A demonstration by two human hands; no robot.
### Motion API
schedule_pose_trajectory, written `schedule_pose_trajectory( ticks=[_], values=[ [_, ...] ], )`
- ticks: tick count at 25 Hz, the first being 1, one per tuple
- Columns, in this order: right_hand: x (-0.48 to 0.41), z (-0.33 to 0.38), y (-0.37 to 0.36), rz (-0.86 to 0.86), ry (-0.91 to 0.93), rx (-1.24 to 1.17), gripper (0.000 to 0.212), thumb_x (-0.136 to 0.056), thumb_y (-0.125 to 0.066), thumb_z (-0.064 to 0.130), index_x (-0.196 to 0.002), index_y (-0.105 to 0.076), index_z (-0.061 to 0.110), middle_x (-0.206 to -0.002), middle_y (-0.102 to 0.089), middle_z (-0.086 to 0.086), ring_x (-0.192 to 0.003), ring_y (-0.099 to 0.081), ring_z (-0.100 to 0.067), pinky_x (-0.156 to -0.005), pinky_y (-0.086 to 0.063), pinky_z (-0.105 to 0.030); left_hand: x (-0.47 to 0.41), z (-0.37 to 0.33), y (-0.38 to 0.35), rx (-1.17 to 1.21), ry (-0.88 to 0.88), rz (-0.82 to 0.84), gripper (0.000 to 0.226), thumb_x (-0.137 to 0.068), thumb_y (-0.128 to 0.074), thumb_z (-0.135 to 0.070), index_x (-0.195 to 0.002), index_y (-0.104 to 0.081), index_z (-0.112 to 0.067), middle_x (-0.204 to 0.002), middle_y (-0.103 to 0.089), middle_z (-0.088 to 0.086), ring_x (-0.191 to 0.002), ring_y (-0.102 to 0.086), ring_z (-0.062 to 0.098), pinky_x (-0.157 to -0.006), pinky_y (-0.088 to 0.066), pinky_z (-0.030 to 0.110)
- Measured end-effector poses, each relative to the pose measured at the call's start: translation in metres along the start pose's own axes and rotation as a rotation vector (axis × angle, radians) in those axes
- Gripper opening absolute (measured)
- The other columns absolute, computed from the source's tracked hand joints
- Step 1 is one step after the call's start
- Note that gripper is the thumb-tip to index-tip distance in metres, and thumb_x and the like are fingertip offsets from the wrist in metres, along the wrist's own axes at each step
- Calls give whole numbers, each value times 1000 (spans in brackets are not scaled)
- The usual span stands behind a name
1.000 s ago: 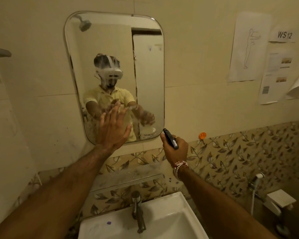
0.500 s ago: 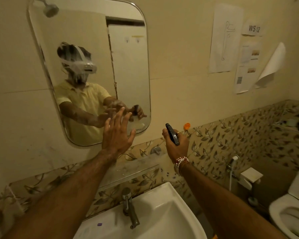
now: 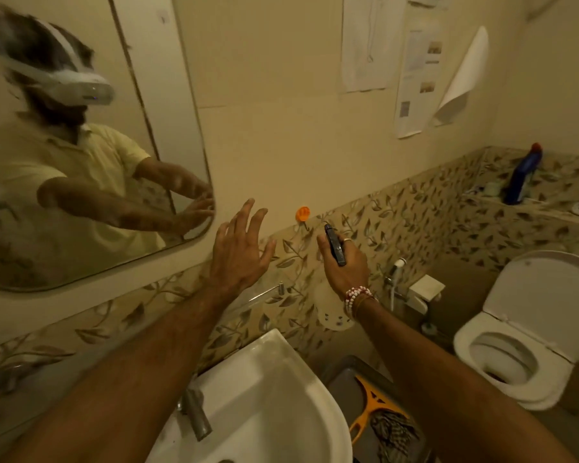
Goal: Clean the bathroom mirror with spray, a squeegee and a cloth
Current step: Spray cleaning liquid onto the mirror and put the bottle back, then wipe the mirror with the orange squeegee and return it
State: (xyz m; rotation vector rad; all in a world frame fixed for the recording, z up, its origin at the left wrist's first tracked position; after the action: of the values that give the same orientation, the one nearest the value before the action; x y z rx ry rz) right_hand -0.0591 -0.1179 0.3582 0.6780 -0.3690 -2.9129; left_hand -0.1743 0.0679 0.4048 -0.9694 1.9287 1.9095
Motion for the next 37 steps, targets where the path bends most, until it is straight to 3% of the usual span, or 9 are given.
schedule_pose_trajectory(
  ticks=[3, 6, 9, 12, 15, 17, 25, 30, 37],
  values=[
    [-25, -34, 11, 40, -36, 29, 45, -85, -54, 70, -88, -64, 27, -72, -66, 1, -64, -62, -20, -57, -51, -36, -17, -27, -42, 29, -13, 41, 67, -98, -53, -49, -156, -36, -20, -169, -22, 7, -145, -40, 29, -115, -36, 53],
    [-50, -68, 20, 76, -15, 54, 58, -83, -54, 70, -108, -64, 20, -78, -66, 2, -66, -62, -19, -58, -46, -33, -32, -54, -85, 54, -3, 85, 68, -98, -53, -49, -157, -33, -21, -170, -22, 7, -144, -41, 32, -114, -36, 53],
    [-64, -107, 24, 126, -18, 111, 73, -79, -56, 74, -123, -58, 16, -97, -69, -1, -80, -64, -20, -63, -47, -30, -35, -79, -126, 90, 4, 120, 64, -100, -49, -50, -155, -36, -20, -167, -28, 9, -142, -44, 32, -112, -38, 52],
    [-69, -148, 25, 131, -48, 161, 82, -70, -59, 81, -124, -57, 20, -98, -64, 8, -82, -61, -13, -60, -45, -24, -27, -97, -171, 118, -13, 189, 63, -101, -49, -49, -155, -37, -20, -167, -28, 9, -148, -36, 30, -118, -32, 51],
    [-67, -198, 16, 184, -130, 189, 79, -67, -73, 72, -123, -56, 19, -97, -62, 9, -79, -58, -6, -65, -48, -26, -13, -105, -223, 165, -36, 294, 67, -101, -48, -49, -158, -32, -20, -168, -27, 8, -151, -33, 27, -120, -31, 51],
    [-57, -227, 8, 219, -156, 178, 81, -65, -78, 65, -126, -55, 17, -93, -54, 18, -75, -50, 2, -63, -40, -16, 2, -105, -256, 184, -65, 349, 66, -101, -49, -46, -158, -33, -17, -167, -28, 9, -151, -32, 27, -120, -32, 52],
    [10, -369, -45, 381, -405, 244, 89, -67, -89, 41, -140, -45, 17, -115, -64, -5, -98, -63, -21, -77, -47, -28, 74, -81, -393, 126, -71, 608, 70, -101, -44, -49, -161, -24, -18, -172, -15, 7, -157, -20, 26, -124, -24, 52],
    [65, -444, -76, 415, -511, 302, 73, -71, -86, 31, -132, -47, 20, -116, -63, -4, -104, -63, -29, -78, -47, -30, 112, -58, -445, 81, -80, 700, 76, -100, -39, -56, -163, -16, -20, -173, -9, 8, -158, -18, 28, -126, -19, 54],
    [113, -481, -100, 479, -586, 296, 81, -75, -81, 11, -143, -38, 18, -128, -60, -12, -109, -64, -31, -86, -53, -37, 129, -64, -463, 120, -141, 682, 80, -97, -38, -62, -162, -17, -19, -172, -12, 10, -153, -28, 32, -120, -25, 62]
  ],
)
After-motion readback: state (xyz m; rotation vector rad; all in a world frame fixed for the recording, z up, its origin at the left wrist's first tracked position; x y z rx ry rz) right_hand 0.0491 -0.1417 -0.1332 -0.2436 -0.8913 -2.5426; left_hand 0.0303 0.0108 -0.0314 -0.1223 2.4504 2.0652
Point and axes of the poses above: each hand's wrist, its own x-axis away from the middle knuckle, its own y-axis out of the back of the hand, z = x × y, the point moved 5 cm from there along -x, towards the middle knuckle
